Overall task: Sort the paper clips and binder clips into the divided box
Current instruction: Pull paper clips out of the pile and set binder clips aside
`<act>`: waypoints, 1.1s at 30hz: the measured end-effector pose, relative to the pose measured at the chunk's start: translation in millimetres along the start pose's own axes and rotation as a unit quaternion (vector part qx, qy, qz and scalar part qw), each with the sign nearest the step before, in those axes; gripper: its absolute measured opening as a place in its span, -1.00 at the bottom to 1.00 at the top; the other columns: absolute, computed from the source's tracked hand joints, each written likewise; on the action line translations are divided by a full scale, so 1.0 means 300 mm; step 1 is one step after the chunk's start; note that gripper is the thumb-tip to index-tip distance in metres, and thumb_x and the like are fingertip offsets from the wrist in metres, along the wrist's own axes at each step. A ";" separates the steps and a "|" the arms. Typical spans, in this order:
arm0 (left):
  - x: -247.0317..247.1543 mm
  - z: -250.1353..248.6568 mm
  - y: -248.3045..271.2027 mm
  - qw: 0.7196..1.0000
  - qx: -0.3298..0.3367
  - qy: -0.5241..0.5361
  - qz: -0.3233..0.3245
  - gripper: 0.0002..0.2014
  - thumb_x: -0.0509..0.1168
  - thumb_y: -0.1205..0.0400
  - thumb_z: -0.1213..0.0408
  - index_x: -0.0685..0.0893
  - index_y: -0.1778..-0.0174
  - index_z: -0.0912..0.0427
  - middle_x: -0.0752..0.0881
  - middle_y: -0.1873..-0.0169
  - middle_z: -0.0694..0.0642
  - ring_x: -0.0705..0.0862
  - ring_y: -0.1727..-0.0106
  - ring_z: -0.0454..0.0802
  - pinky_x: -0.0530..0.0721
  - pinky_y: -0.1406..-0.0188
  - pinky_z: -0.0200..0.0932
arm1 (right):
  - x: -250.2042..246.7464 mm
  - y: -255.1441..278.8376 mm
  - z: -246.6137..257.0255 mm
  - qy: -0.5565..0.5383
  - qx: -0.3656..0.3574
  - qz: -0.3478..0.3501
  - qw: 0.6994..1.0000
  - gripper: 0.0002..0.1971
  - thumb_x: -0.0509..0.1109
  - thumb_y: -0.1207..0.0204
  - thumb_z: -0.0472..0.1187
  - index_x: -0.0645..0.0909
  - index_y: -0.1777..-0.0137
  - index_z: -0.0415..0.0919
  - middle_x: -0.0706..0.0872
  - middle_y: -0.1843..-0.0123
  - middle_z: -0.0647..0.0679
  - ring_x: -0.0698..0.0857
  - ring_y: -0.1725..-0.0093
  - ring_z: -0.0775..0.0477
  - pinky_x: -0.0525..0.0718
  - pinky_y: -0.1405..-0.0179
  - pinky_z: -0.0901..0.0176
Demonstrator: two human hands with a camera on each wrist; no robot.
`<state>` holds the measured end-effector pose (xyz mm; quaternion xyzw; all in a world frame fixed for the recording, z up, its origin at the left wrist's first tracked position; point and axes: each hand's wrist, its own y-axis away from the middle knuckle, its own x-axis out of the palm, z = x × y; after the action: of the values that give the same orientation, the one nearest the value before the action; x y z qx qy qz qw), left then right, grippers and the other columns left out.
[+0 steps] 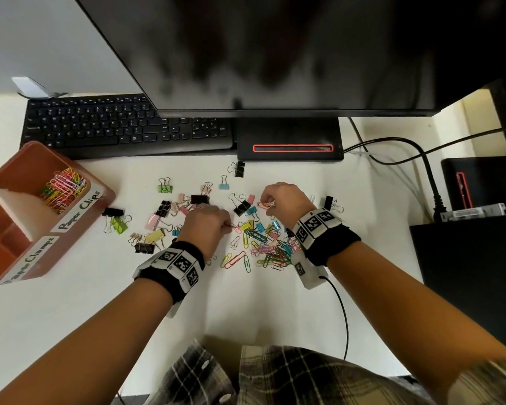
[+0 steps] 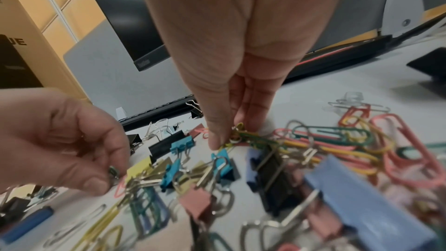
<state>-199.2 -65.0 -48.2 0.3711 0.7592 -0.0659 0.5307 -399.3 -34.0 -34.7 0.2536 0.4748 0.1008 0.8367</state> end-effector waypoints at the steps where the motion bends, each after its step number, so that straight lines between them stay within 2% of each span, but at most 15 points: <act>1: 0.002 0.001 -0.003 1.000 0.001 -0.007 -0.007 -0.93 0.42 -0.49 0.27 0.75 0.21 0.20 0.72 0.30 0.16 0.61 0.14 0.18 0.58 0.14 -0.03 | -0.002 -0.002 0.002 -0.004 0.009 0.001 1.000 -0.72 0.45 -0.45 -0.33 0.61 -0.16 -0.19 0.67 -0.15 -0.15 0.64 -0.13 -0.14 0.64 -0.19 0.02; 4: 0.010 0.008 -0.005 1.000 0.015 -0.011 -0.021 -0.93 0.39 -0.51 0.31 0.74 0.24 0.23 0.65 0.26 0.19 0.56 0.13 0.19 0.57 0.19 0.01 | -0.003 -0.009 0.005 -0.012 0.023 0.001 1.000 -0.67 0.47 -0.43 -0.33 0.57 -0.20 -0.20 0.68 -0.15 -0.16 0.64 -0.14 -0.15 0.64 -0.16 0.04; 7: 0.011 0.012 -0.001 0.999 0.044 -0.004 -0.018 -0.97 0.40 -0.49 0.38 0.71 0.25 0.26 0.68 0.32 0.20 0.62 0.23 0.20 0.65 0.20 0.05 | -0.007 -0.012 0.008 -0.016 0.032 0.006 0.999 -0.65 0.47 -0.44 -0.32 0.56 -0.22 -0.23 0.68 -0.16 -0.17 0.64 -0.15 -0.16 0.61 -0.13 0.08; 9: 0.008 0.016 0.005 0.998 0.048 0.026 -0.019 -0.98 0.42 -0.47 0.39 0.71 0.24 0.25 0.71 0.36 0.19 0.64 0.26 0.18 0.66 0.18 0.00 | -0.011 -0.014 0.005 -0.014 0.030 0.008 0.999 -0.69 0.47 -0.45 -0.30 0.61 -0.19 -0.24 0.69 -0.16 -0.17 0.64 -0.15 -0.16 0.58 -0.08 0.14; 11: 0.005 0.011 0.014 0.997 0.051 0.055 -0.014 -0.91 0.43 -0.48 0.37 0.72 0.12 0.23 0.73 0.32 0.16 0.64 0.23 0.13 0.61 0.12 -0.09 | -0.013 -0.011 -0.004 -0.029 0.027 0.002 0.999 -0.72 0.47 -0.45 -0.28 0.66 -0.17 -0.24 0.67 -0.15 -0.16 0.65 -0.13 -0.15 0.56 -0.06 0.17; 14: 0.008 0.007 0.011 0.997 0.058 0.050 -0.001 -0.74 0.47 -0.44 0.36 0.71 -0.05 0.20 0.76 0.28 0.14 0.66 0.18 0.10 0.61 0.05 -0.09 | -0.008 -0.003 -0.021 -0.053 0.017 -0.011 0.998 -0.78 0.42 -0.47 -0.31 0.67 -0.11 -0.22 0.68 -0.14 -0.16 0.65 -0.11 -0.13 0.62 -0.13 0.13; 18: 0.014 -0.023 -0.018 0.998 0.055 0.024 0.007 -0.89 0.40 -0.51 0.32 0.72 0.09 0.21 0.72 0.23 0.18 0.64 0.12 0.19 0.63 0.05 0.00 | -0.011 0.003 -0.041 -0.092 0.021 -0.029 0.995 -0.83 0.40 -0.48 -0.33 0.65 -0.07 -0.20 0.73 -0.09 -0.15 0.67 -0.07 -0.10 0.68 -0.14 0.09; 21: 0.022 -0.041 -0.035 0.998 0.030 -0.029 0.036 -0.88 0.28 -0.60 0.26 0.66 0.05 0.22 0.63 0.09 0.18 0.58 0.04 0.18 0.61 0.03 0.07 | -0.005 0.002 -0.056 -0.083 0.031 -0.038 0.995 -0.85 0.38 -0.53 -0.27 0.64 -0.07 -0.16 0.74 -0.08 -0.12 0.68 -0.06 -0.09 0.67 -0.08 0.16; 24: 0.024 -0.045 -0.036 0.997 0.040 -0.047 0.052 -0.92 0.24 -0.61 0.32 0.61 0.06 0.23 0.62 0.09 0.20 0.60 0.06 0.19 0.63 0.08 0.05 | -0.005 0.014 -0.059 -0.098 0.024 -0.044 0.994 -0.85 0.37 -0.55 -0.21 0.65 -0.10 -0.15 0.75 -0.07 -0.10 0.70 -0.05 -0.09 0.70 -0.11 0.09; 26: 0.016 -0.046 -0.027 0.997 0.042 -0.023 0.068 -0.91 0.23 -0.62 0.36 0.61 0.04 0.26 0.67 0.12 0.22 0.63 0.07 0.20 0.58 0.10 -0.04 | -0.015 0.027 -0.056 -0.117 0.017 -0.060 0.991 -0.83 0.35 -0.57 -0.17 0.65 -0.11 -0.17 0.75 -0.06 -0.11 0.70 -0.03 -0.07 0.70 -0.11 0.08; 29: -0.006 -0.039 0.001 0.996 0.020 0.064 0.061 -0.88 0.29 -0.59 0.36 0.62 -0.02 0.27 0.71 0.14 0.20 0.65 0.11 0.13 0.54 0.12 -0.18 | -0.031 0.042 -0.059 -0.151 0.006 -0.103 0.983 -0.83 0.35 -0.57 -0.25 0.66 -0.12 -0.17 0.75 -0.10 -0.14 0.70 -0.05 -0.07 0.71 -0.14 0.07; 33: -0.018 -0.044 0.080 0.988 -0.029 0.148 0.027 -0.78 0.40 -0.53 0.27 0.61 -0.06 0.19 0.74 0.25 0.07 0.64 0.24 -0.01 0.59 0.12 -0.17 | -0.050 0.067 -0.076 -0.152 -0.011 -0.131 0.980 -0.80 0.37 -0.54 -0.29 0.66 -0.15 -0.17 0.71 -0.09 -0.13 0.64 0.02 0.00 0.61 -0.02 0.24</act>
<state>-193.1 -43.9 -30.7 0.3817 0.8208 0.0263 0.4242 -425.1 -15.4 -22.7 0.1920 0.3704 -0.0441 0.9078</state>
